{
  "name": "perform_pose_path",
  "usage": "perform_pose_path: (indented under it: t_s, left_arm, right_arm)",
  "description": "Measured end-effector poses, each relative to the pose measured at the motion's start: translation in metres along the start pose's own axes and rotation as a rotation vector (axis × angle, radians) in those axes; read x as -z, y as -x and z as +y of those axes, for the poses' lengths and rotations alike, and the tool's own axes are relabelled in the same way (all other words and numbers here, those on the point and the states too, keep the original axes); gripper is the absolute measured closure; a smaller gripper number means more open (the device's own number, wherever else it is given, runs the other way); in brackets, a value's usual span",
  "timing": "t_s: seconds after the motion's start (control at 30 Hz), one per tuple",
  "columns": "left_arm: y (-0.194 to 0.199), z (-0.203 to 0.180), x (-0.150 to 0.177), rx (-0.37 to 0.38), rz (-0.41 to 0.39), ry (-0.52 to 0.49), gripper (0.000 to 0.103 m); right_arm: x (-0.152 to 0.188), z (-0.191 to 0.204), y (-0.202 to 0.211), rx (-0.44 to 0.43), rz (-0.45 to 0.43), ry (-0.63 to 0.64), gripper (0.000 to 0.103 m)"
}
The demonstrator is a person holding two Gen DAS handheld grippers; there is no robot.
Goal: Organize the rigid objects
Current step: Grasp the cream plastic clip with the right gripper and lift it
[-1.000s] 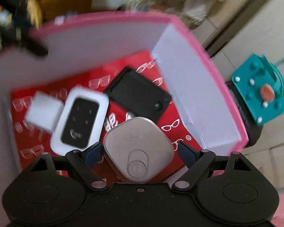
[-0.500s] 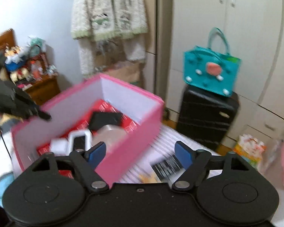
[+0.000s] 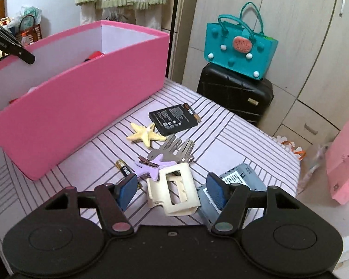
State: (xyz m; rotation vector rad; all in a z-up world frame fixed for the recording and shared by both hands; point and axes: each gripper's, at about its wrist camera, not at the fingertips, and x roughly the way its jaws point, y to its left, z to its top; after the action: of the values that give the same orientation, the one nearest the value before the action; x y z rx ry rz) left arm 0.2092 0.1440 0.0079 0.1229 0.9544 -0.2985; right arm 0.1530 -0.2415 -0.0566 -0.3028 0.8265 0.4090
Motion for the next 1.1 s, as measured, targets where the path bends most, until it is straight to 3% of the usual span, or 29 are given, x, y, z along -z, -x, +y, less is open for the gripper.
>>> perform_pose_path:
  t_s: [0.1, 0.2, 0.23, 0.3, 0.77, 1.1]
  left_arm:
    - [-0.002, -0.002, 0.001, -0.009, 0.01, -0.004, 0.094]
    - [-0.003, -0.002, 0.001, -0.01, 0.017, -0.006, 0.094]
    - [-0.002, -0.002, 0.001, -0.012, 0.02, -0.008, 0.094]
    - [-0.002, -0.004, 0.001, -0.021, 0.024, -0.02, 0.094]
    - [0.006, -0.01, 0.003, -0.041, 0.025, -0.069, 0.094]
    - [0.007, -0.013, 0.006, -0.047, 0.017, -0.089, 0.095]
  right_arm:
    - [0.004, -0.001, -0.014, 0.0, 0.029, -0.001, 0.035]
    - [0.005, 0.001, -0.017, 0.017, 0.023, -0.002, 0.043]
    - [0.003, 0.001, -0.015, 0.016, 0.027, -0.019, 0.051]
    - [-0.001, 0.002, -0.011, 0.037, 0.036, -0.071, 0.051]
    - [-0.025, 0.021, 0.021, 0.063, -0.042, -0.069, 0.051]
    - [-0.071, 0.039, 0.055, -0.065, -0.162, -0.044, 0.051]
